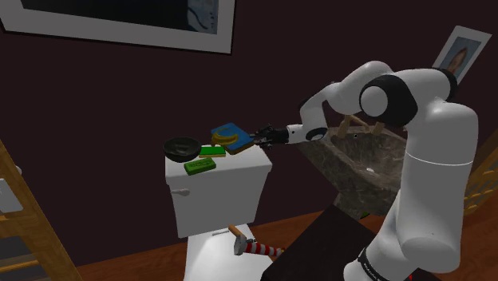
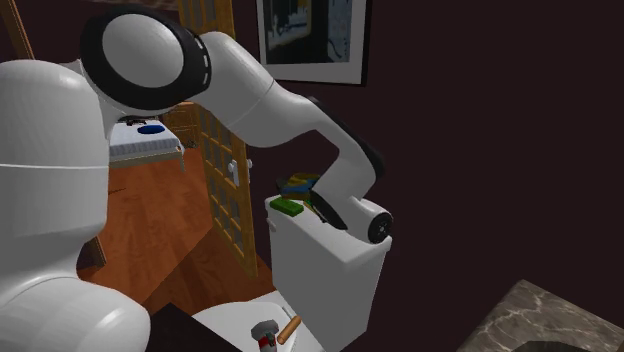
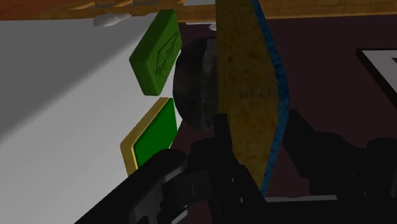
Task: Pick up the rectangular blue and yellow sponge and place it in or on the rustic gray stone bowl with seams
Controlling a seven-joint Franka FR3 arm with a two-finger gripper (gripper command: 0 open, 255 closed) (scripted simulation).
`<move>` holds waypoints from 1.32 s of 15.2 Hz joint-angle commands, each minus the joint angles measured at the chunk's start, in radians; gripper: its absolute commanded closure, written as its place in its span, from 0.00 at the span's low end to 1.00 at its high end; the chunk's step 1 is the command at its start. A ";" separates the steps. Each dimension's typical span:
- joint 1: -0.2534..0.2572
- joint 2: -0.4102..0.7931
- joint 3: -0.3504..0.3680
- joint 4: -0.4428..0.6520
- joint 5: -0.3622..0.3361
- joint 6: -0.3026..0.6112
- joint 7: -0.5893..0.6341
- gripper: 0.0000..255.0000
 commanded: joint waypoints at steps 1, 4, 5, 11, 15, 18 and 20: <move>0.030 0.012 0.027 0.026 0.044 0.040 0.015 1.00; 0.068 0.039 0.064 0.070 0.102 0.091 0.034 1.00; 0.079 0.049 0.076 0.087 0.121 0.108 0.041 1.00; 0.142 0.130 0.143 0.216 0.222 0.209 0.087 1.00; 0.176 0.199 0.181 0.328 0.276 0.276 0.126 1.00; 0.194 0.247 0.201 0.406 0.303 0.317 0.153 1.00; 0.189 0.265 0.206 0.408 0.316 0.309 0.138 1.00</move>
